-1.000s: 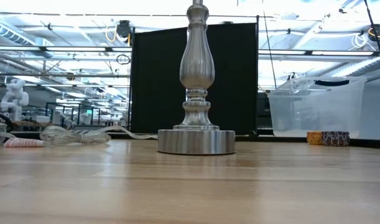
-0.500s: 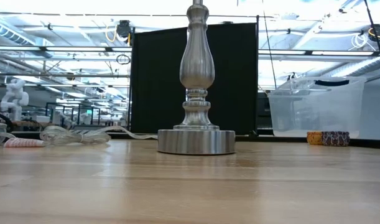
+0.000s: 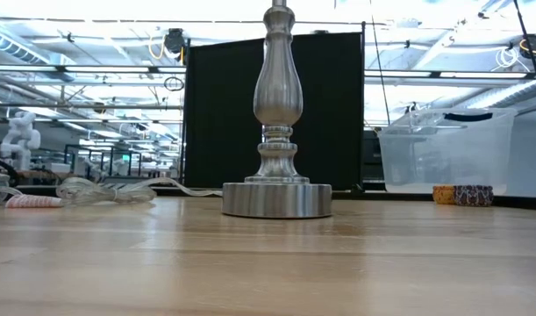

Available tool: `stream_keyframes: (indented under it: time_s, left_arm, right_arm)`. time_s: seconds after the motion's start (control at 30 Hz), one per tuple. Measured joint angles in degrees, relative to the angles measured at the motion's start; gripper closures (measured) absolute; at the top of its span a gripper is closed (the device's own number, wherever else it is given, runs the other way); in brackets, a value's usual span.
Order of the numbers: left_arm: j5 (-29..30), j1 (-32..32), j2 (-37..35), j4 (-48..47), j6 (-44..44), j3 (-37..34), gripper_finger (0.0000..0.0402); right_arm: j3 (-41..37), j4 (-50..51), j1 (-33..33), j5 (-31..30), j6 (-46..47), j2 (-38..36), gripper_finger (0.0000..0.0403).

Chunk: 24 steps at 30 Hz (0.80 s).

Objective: Screw lightbulb
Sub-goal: Insert the white lightbulb into the desk lamp

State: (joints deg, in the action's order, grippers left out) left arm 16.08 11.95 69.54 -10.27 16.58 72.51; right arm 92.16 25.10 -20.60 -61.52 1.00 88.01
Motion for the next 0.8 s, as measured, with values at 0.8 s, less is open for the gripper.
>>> stream_keyframes:
  time_s: [0.8]
  left_arm:
    - [-2.56,-3.71,0.56,3.51,0.0,-0.02,0.0401]
  right_arm:
    - [0.0,-0.94,-0.41,-0.07,-2.12,-0.04,0.0403]
